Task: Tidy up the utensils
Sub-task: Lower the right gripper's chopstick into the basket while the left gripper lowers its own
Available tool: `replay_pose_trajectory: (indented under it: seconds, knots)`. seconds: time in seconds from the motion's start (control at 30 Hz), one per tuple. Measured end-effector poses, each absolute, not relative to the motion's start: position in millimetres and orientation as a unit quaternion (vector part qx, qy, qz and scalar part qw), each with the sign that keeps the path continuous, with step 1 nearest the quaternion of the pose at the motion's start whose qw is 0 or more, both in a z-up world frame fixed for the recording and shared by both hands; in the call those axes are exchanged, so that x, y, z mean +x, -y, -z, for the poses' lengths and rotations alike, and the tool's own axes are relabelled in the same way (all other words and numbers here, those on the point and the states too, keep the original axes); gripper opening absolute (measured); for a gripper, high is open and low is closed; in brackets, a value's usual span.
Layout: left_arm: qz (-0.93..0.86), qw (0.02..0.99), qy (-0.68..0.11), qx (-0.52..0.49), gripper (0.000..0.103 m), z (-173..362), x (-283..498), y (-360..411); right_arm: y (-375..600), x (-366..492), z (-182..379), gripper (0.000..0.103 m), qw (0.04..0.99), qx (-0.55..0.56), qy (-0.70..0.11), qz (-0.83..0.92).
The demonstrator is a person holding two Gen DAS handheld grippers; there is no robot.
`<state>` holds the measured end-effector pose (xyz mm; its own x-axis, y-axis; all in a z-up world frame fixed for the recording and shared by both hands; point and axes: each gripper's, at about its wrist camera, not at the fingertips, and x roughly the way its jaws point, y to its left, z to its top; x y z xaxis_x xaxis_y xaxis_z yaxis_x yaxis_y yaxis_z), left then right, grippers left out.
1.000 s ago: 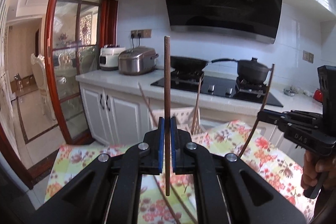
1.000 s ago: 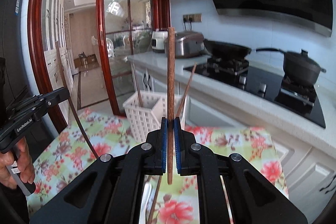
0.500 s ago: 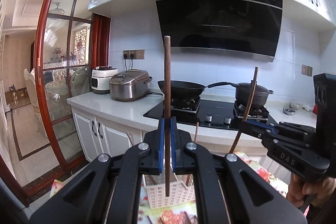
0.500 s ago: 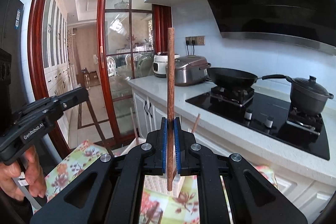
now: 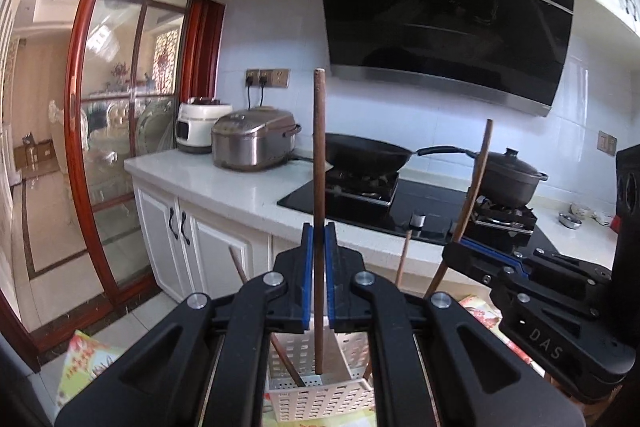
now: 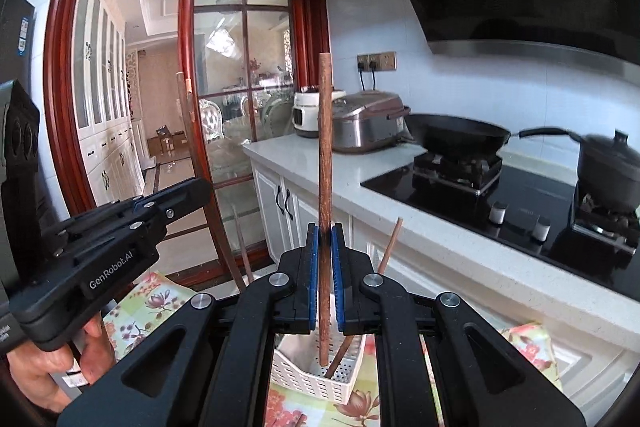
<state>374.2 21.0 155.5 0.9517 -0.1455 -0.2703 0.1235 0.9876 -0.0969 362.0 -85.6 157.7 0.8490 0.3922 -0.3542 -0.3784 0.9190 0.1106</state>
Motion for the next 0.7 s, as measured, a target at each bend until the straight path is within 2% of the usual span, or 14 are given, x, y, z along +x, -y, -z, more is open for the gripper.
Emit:
replay_pose_trajectory:
  seconds: [0.57, 0.7]
  knots:
    - [0.061, 0.953, -0.289, -0.071, 0.006, -74.5, 433.2, -33.6, 80.1, 405.8, -96.8, 0.009, 0.936, 0.029, -0.288, -0.2]
    - [0.059, 0.947, -0.31, -0.068, 0.01, -67.7, 444.7, -34.7, 74.7, 411.9, -90.4, 0.01, 0.936, 0.013, -0.292, -0.198]
